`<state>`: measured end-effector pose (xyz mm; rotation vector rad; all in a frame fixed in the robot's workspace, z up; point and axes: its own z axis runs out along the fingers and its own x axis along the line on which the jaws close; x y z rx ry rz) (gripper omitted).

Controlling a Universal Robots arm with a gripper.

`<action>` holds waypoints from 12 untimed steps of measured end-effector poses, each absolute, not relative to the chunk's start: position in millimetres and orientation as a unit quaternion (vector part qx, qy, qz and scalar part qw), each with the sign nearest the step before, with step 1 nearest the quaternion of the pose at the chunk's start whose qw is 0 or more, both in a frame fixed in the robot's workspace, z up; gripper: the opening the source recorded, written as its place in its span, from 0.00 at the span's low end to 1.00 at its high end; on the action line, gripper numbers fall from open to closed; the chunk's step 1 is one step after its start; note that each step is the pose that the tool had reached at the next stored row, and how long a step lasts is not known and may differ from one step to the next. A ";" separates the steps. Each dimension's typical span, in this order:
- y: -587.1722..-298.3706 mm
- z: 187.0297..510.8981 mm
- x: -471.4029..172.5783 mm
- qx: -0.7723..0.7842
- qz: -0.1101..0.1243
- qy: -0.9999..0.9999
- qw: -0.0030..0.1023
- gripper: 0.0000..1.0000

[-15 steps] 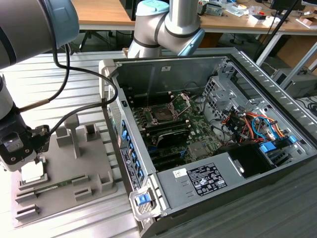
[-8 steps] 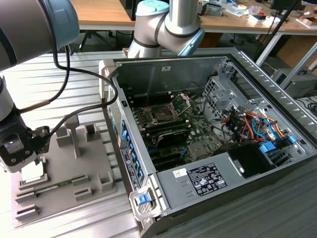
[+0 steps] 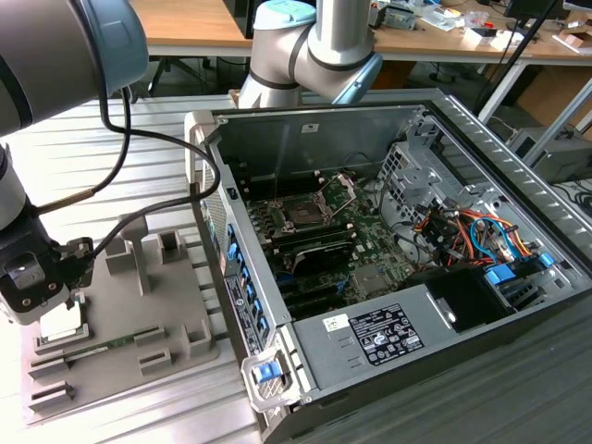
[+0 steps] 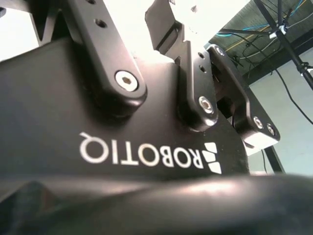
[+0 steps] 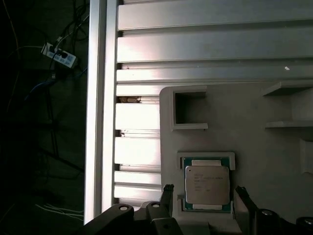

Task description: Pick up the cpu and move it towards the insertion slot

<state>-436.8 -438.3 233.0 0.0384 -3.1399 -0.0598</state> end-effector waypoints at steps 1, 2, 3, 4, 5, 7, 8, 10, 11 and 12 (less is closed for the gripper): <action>-438.5 232.8 -436.8 0.012 -0.019 -1.000 0.000 0.60; -438.7 232.5 -436.8 0.012 -0.019 -1.000 0.000 0.60; -438.9 232.2 -436.8 0.012 -0.019 -1.000 0.000 0.60; -439.1 232.1 -436.8 0.012 -0.019 -1.000 0.000 0.60; -439.2 231.9 -436.8 0.012 -0.019 -1.000 0.000 0.60; -439.6 231.4 -436.8 0.012 -0.019 -1.000 0.000 0.60; -439.7 231.3 -436.8 0.012 -0.019 -1.000 0.000 0.60; -440.1 230.8 -436.8 0.012 -0.019 -1.000 0.000 0.60; -440.2 230.6 -436.8 0.012 -0.019 -1.000 0.000 0.60; -440.4 230.5 -436.8 0.012 -0.019 -1.000 0.000 0.60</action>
